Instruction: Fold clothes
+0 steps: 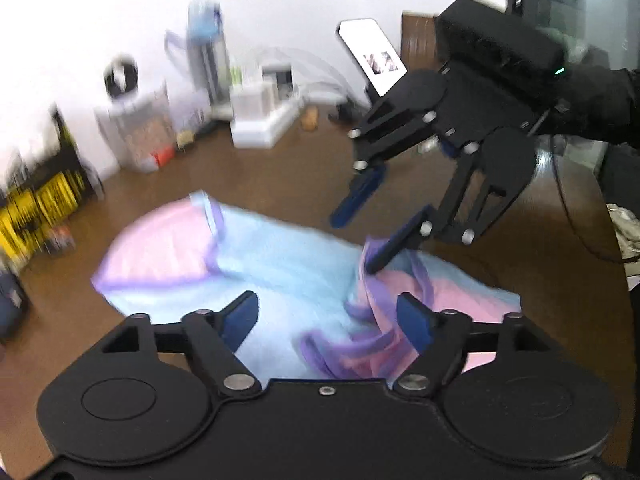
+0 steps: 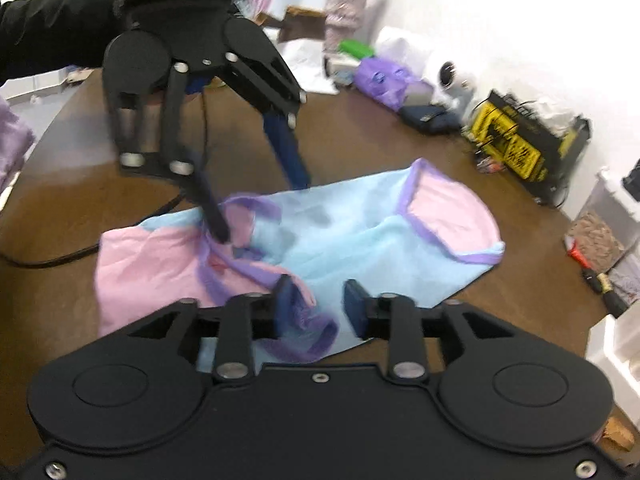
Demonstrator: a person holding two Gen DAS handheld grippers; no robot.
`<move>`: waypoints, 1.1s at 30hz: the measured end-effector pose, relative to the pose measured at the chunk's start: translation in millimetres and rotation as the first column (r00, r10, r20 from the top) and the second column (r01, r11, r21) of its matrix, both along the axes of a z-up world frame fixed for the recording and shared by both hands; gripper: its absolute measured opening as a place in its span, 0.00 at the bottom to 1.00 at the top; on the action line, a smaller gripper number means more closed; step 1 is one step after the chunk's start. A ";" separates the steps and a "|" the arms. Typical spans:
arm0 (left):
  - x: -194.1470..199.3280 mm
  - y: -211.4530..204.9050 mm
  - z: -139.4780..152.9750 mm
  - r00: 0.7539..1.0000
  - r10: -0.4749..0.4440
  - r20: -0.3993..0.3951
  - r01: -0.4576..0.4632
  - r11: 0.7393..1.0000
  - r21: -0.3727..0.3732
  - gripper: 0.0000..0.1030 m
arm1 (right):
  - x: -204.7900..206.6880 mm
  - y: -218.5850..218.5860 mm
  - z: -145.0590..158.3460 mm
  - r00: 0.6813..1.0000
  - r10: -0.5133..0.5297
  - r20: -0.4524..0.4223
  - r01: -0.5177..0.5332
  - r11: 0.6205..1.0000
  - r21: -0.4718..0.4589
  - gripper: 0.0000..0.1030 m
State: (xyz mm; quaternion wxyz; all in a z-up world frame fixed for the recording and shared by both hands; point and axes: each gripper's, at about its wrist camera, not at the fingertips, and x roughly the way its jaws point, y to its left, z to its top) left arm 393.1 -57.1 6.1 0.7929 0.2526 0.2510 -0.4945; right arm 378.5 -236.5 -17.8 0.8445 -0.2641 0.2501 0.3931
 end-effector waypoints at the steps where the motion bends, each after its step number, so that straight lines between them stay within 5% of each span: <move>1: -3.5 0.5 3.6 1.000 0.004 0.014 -0.004 1.000 -0.001 0.74 | -1.5 -2.0 4.4 0.999 -0.015 0.033 0.015 1.000 0.002 0.64; 6: -73.5 6.2 20.3 0.984 -0.115 0.134 0.111 0.993 0.036 0.76 | -26.5 -16.9 33.7 0.991 -0.007 0.135 0.003 1.000 0.025 0.64; 8: -98.5 5.5 8.0 0.976 -0.152 0.155 0.143 0.988 0.064 0.77 | -69.7 -19.6 39.9 0.982 0.110 0.153 -0.110 0.994 -0.008 0.64; 12: -137.9 -2.1 -21.7 0.957 -0.208 0.204 0.180 0.973 0.144 0.77 | -135.8 0.2 12.2 0.947 0.256 0.193 -0.224 0.960 -0.171 0.62; 16: -154.5 -9.3 -41.7 0.944 -0.229 0.239 0.180 0.961 0.209 0.77 | -152.5 17.0 -13.6 0.930 0.293 0.222 -0.231 0.936 -0.265 0.61; 18: -157.6 -7.6 -44.8 0.940 -0.224 0.256 0.172 0.962 0.211 0.77 | -143.8 19.9 -21.8 0.936 0.289 0.201 -0.228 0.933 -0.278 0.36; 20: -160.2 -8.8 -50.4 0.929 -0.227 0.294 0.161 0.959 0.233 0.77 | -130.7 23.0 -25.6 0.949 0.268 0.166 -0.221 0.941 -0.255 0.28; 21: -162.0 -11.0 -54.1 0.917 -0.230 0.327 0.150 0.956 0.253 0.77 | -124.1 21.7 -24.3 0.958 0.252 0.139 -0.217 0.949 -0.228 0.13; 23: -163.6 -19.6 -63.4 0.878 -0.240 0.413 0.107 0.942 0.318 0.75 | -118.6 18.3 -18.8 0.967 0.231 0.108 -0.208 0.960 -0.189 0.11; 24: -161.6 -23.0 -66.5 0.871 -0.243 0.428 0.097 0.937 0.336 0.72 | -114.1 15.4 -13.0 0.972 0.218 0.089 -0.203 0.968 -0.150 0.11; 28: -154.4 -30.4 -70.1 0.891 -0.245 0.383 0.087 0.919 0.385 0.10 | -106.8 10.3 4.6 0.977 0.201 0.069 -0.196 0.978 -0.075 0.11; 31: -138.7 -28.0 -57.6 0.940 -0.154 0.305 0.060 0.953 0.296 0.08 | -106.1 13.5 7.7 0.978 0.191 0.079 -0.185 0.980 -0.079 0.12; 32: -133.9 -26.7 -53.2 0.950 -0.131 0.282 0.052 0.961 0.272 0.07 | -105.8 15.1 7.4 0.979 0.187 0.084 -0.180 0.980 -0.086 0.20; 33: -127.9 -23.6 -45.7 0.962 -0.095 0.256 0.035 0.972 0.232 0.07 | -116.1 20.2 1.5 0.971 0.194 0.140 -0.173 0.973 -0.150 0.40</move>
